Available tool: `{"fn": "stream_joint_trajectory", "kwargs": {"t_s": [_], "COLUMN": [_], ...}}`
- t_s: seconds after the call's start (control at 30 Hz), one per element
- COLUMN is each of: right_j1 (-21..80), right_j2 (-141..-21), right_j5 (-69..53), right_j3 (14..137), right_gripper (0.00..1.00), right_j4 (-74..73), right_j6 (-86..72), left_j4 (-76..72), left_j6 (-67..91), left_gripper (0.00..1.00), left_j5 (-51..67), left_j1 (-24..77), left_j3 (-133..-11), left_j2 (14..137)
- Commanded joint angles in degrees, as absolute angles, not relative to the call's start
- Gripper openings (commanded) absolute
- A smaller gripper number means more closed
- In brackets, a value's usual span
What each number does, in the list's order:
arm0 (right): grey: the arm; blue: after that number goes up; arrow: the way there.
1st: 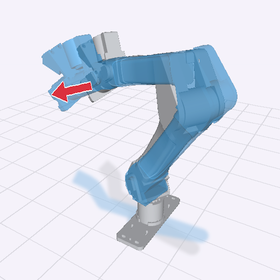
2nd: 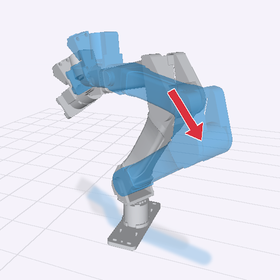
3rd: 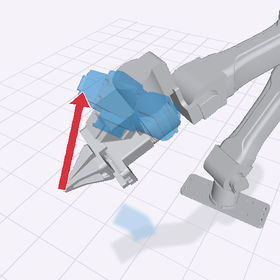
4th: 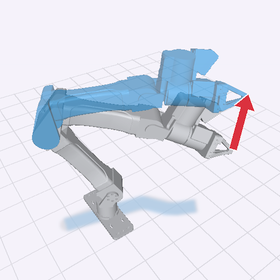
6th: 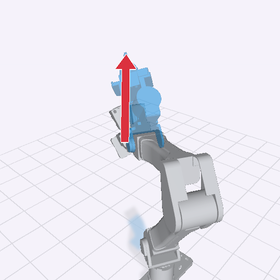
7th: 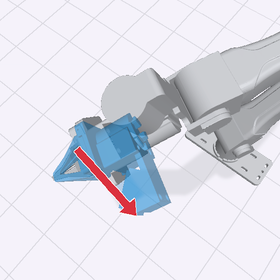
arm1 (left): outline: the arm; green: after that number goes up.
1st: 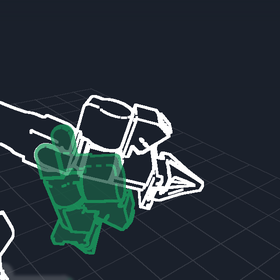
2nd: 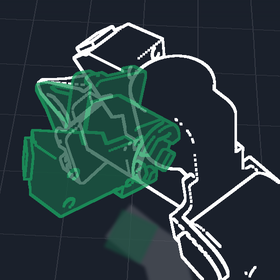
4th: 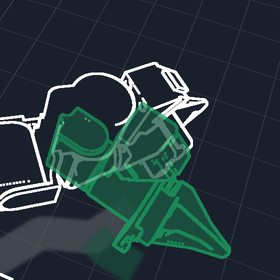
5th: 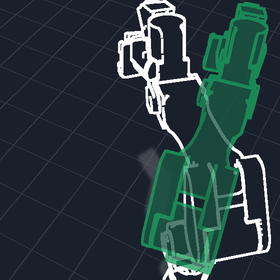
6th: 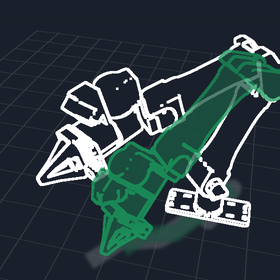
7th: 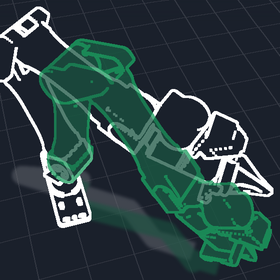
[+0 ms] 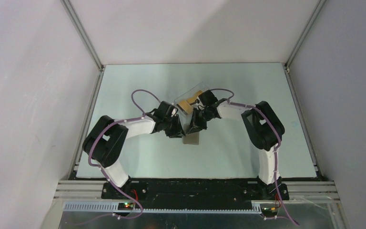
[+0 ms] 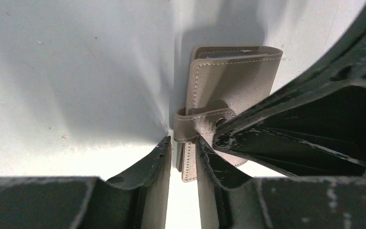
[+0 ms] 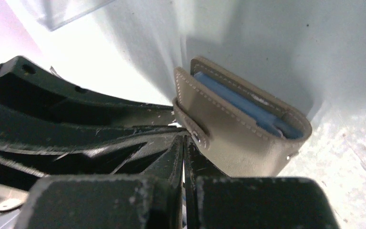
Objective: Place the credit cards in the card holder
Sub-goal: Close the card holder at the center of the board.
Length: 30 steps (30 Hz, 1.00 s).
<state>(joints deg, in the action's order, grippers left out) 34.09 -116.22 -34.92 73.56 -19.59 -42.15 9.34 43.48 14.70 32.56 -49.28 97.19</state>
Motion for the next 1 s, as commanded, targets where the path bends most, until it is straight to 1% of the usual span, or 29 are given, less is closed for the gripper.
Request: {"fn": "stream_joint_trajectory", "kwargs": {"t_s": [0.0, 0.13, 0.27, 0.6, 0.97], "right_j1": [33.85, 33.55, 32.82, 33.11, 34.34], "right_j2": [-109.39, -105.30, -104.13, -109.57, -113.55], "right_j5": [-32.89, -32.95, -33.63, -29.52, -27.45], "right_j3": [73.22, 70.92, 67.44, 67.15, 67.17], "right_gripper": [0.00, 0.00, 0.00, 0.00, 0.00], "right_j4": [-17.77, -13.35, -8.58, -11.67, -10.91], "right_j6": [-42.01, -44.66, -49.16, -47.89, -48.04], "left_j4": [10.80, 10.90, 11.07, 11.07, 11.07], "left_j6": [41.84, 41.96, 41.51, 41.70, 41.73], "left_gripper": [0.31, 0.31, 0.31, 0.31, 0.31], "left_j5": [12.88, 12.65, 12.83, 13.08, 13.18], "left_j1": [32.48, 32.45, 32.51, 32.73, 32.80], "left_j3": [-50.77, -50.44, -50.63, -50.72, -50.84], "left_j2": [97.40, 97.56, 98.26, 98.05, 98.28]}}
